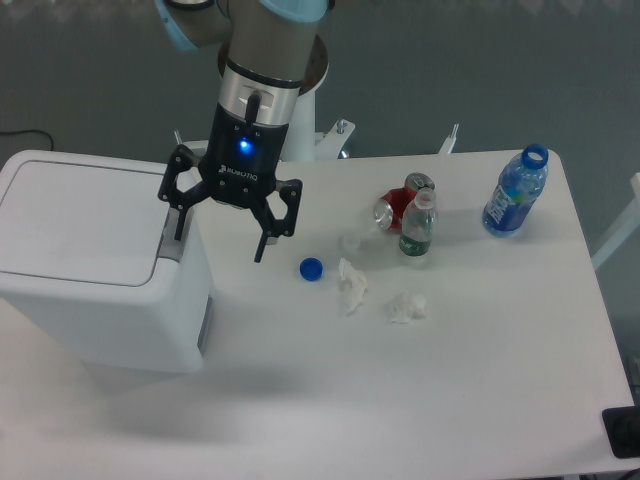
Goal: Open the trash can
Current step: 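Hook the gripper finger under the trash can lid edge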
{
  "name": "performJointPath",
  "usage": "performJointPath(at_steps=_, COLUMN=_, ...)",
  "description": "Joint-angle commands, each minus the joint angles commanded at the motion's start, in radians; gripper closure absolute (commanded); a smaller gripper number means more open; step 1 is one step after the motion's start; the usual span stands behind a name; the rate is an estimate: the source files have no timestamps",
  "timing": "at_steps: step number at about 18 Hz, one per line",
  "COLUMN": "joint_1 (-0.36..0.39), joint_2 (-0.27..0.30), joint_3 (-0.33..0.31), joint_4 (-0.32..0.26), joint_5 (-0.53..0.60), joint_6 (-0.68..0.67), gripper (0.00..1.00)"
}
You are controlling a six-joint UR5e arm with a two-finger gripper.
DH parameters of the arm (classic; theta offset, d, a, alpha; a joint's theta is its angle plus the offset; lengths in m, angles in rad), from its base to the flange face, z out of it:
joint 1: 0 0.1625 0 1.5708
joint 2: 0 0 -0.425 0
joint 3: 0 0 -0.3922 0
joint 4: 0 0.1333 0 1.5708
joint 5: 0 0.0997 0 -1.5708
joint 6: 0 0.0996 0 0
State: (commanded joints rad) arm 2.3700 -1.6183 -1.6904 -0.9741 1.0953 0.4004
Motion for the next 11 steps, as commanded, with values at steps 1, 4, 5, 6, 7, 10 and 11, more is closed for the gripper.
performJointPath(at_steps=1, joint_1=0.002, joint_2=-0.002, joint_3=0.0, joint_4=0.0, joint_5=0.0, joint_6=0.002, gripper=0.0)
performJointPath(at_steps=4, joint_1=0.003, joint_2=-0.003, joint_3=-0.002, joint_4=0.0, joint_5=0.0, joint_6=0.003, gripper=0.0)
performJointPath(at_steps=5, joint_1=0.003, joint_2=-0.003, joint_3=-0.002, joint_4=0.0, joint_5=0.0, joint_6=0.003, gripper=0.0)
performJointPath(at_steps=6, joint_1=0.002, joint_2=-0.003, joint_3=-0.002, joint_4=0.0, joint_5=0.002, joint_6=0.003, gripper=0.0)
performJointPath(at_steps=7, joint_1=0.002, joint_2=-0.003, joint_3=-0.002, joint_4=0.0, joint_5=0.002, joint_6=0.003, gripper=0.0)
performJointPath(at_steps=10, joint_1=0.003, joint_2=-0.003, joint_3=-0.002, joint_4=0.0, joint_5=0.002, joint_6=0.005, gripper=0.0)
performJointPath(at_steps=11, joint_1=0.002, joint_2=-0.005, joint_3=-0.003, joint_4=0.0, joint_5=0.002, joint_6=0.008, gripper=0.0)
